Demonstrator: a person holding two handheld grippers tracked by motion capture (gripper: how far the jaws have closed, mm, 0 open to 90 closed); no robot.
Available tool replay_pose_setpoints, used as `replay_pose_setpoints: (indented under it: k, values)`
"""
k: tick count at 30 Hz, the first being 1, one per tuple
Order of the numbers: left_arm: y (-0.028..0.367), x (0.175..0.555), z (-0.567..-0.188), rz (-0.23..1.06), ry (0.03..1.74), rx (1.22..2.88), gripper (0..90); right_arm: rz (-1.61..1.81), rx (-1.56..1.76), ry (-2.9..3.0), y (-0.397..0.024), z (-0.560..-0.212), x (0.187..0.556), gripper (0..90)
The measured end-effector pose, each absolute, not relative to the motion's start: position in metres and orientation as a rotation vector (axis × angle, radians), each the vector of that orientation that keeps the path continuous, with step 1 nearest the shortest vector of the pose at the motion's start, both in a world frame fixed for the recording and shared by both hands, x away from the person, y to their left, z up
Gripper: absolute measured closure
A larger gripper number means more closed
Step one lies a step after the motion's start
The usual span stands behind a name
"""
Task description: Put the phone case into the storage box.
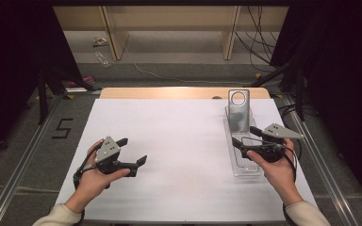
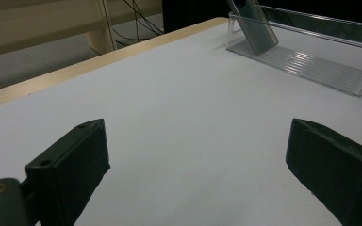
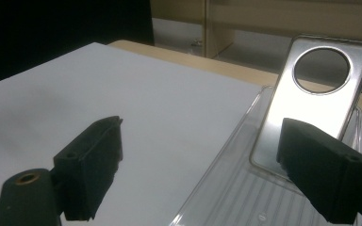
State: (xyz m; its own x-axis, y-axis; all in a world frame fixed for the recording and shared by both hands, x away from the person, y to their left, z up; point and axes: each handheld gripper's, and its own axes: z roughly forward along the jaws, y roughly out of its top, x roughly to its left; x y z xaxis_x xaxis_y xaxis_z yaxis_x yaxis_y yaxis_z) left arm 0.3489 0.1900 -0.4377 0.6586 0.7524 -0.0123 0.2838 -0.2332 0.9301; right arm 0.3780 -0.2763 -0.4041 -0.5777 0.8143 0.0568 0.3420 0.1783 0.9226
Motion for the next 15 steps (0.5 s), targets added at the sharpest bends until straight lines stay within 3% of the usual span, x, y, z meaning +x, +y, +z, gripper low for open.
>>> replay_pose_setpoints:
  k: [15]
  values:
    - [0.192, 0.343, -0.438, 0.553, 0.817, 1.817, 6.1, 1.397, 1.056, 2.02, -0.283, -0.412, 0.363, 16.0]
